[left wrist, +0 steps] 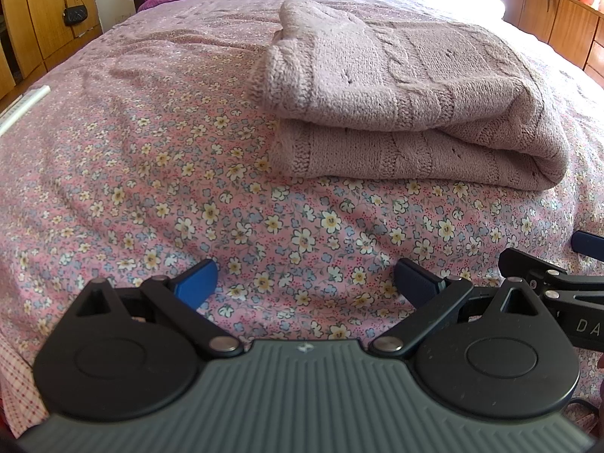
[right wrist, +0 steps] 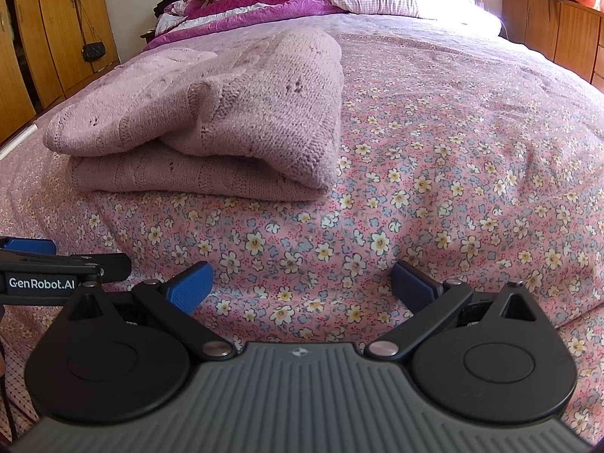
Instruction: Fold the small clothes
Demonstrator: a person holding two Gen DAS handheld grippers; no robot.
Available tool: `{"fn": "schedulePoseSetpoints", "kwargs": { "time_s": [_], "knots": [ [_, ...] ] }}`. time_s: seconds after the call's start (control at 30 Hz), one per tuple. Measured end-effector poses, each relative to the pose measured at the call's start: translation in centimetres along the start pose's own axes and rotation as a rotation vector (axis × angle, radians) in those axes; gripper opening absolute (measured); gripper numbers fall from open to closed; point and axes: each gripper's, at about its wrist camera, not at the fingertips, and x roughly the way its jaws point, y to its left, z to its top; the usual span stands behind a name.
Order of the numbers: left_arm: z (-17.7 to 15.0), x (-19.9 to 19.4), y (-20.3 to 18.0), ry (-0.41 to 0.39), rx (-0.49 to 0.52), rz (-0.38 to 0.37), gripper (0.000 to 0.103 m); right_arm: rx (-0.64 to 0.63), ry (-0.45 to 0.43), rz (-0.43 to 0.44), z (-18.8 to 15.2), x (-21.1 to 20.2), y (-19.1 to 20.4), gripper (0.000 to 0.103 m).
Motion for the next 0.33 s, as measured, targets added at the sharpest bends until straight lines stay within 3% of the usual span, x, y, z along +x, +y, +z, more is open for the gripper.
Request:
{"fn": "schedulePoseSetpoints", "kwargs": {
  "time_s": [0.33],
  "knots": [
    [0.04, 0.05, 0.09, -0.001, -0.006, -0.005, 0.102, 0.005, 0.0, 0.0, 0.06, -0.01, -0.06, 0.103]
  ]
}}
